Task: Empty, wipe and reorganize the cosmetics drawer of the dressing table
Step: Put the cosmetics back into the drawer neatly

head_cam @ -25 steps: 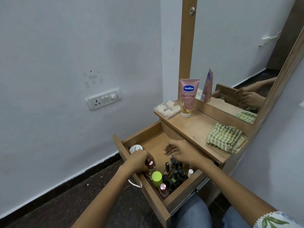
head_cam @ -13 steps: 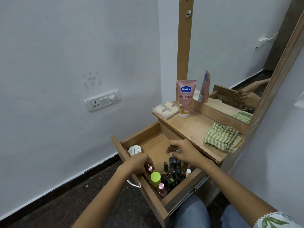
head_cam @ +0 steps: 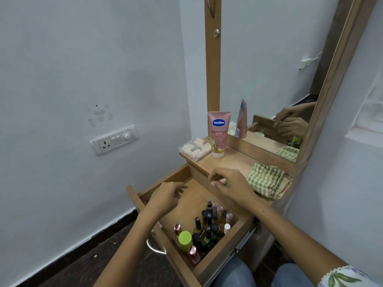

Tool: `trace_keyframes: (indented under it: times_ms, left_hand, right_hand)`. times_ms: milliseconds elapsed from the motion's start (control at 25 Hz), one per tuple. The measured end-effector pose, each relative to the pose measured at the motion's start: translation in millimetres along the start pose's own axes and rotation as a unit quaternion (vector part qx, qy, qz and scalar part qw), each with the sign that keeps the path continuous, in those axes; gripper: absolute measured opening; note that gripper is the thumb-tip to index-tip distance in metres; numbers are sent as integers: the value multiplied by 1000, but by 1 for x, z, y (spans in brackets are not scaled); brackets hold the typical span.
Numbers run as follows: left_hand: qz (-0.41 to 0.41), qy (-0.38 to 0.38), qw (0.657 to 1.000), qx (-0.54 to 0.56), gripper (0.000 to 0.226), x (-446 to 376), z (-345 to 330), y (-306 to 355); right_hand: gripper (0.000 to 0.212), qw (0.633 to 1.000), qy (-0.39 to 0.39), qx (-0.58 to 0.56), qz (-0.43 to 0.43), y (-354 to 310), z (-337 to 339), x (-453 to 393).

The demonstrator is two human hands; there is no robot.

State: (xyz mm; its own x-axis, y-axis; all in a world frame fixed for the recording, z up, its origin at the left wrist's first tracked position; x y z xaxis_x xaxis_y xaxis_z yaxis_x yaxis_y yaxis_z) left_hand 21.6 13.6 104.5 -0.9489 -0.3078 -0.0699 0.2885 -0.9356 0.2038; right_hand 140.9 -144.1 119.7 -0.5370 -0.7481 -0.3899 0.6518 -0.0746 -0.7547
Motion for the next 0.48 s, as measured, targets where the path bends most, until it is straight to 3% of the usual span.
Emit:
trace_keyframes:
  times_ms: [120,200,360,480]
  left_hand:
    - [0,92,995,32,44,-21,20,22]
    - [9,137,990,24,45,-34,28,34]
    - [26,178,984,6,47,-54,33,56]
    - [32,194,981,2,50,-59,32,68]
  right_hand:
    - [22,986,129,97,52,-8,42,-29]
    - [33,970,170,167,51,-9,62,-55]
    - [68,955,138,260,28,-11,70,-103]
    - [74,936,92,341,-3,-6,65,-124]
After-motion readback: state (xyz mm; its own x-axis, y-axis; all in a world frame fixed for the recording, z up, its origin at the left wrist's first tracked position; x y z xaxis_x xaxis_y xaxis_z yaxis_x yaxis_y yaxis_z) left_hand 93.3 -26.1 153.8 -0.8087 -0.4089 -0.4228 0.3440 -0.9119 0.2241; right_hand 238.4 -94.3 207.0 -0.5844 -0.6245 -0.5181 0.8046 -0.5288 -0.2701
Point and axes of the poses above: each hand's wrist, its own x-axis away from the middle knuckle, its own z-axis out of the back of the hand, y = z × x, the point moved 6 cm from there along -x, towards the middle knuckle, and after that the axes turned 13 degrees about -x, right-handed, at the moved point
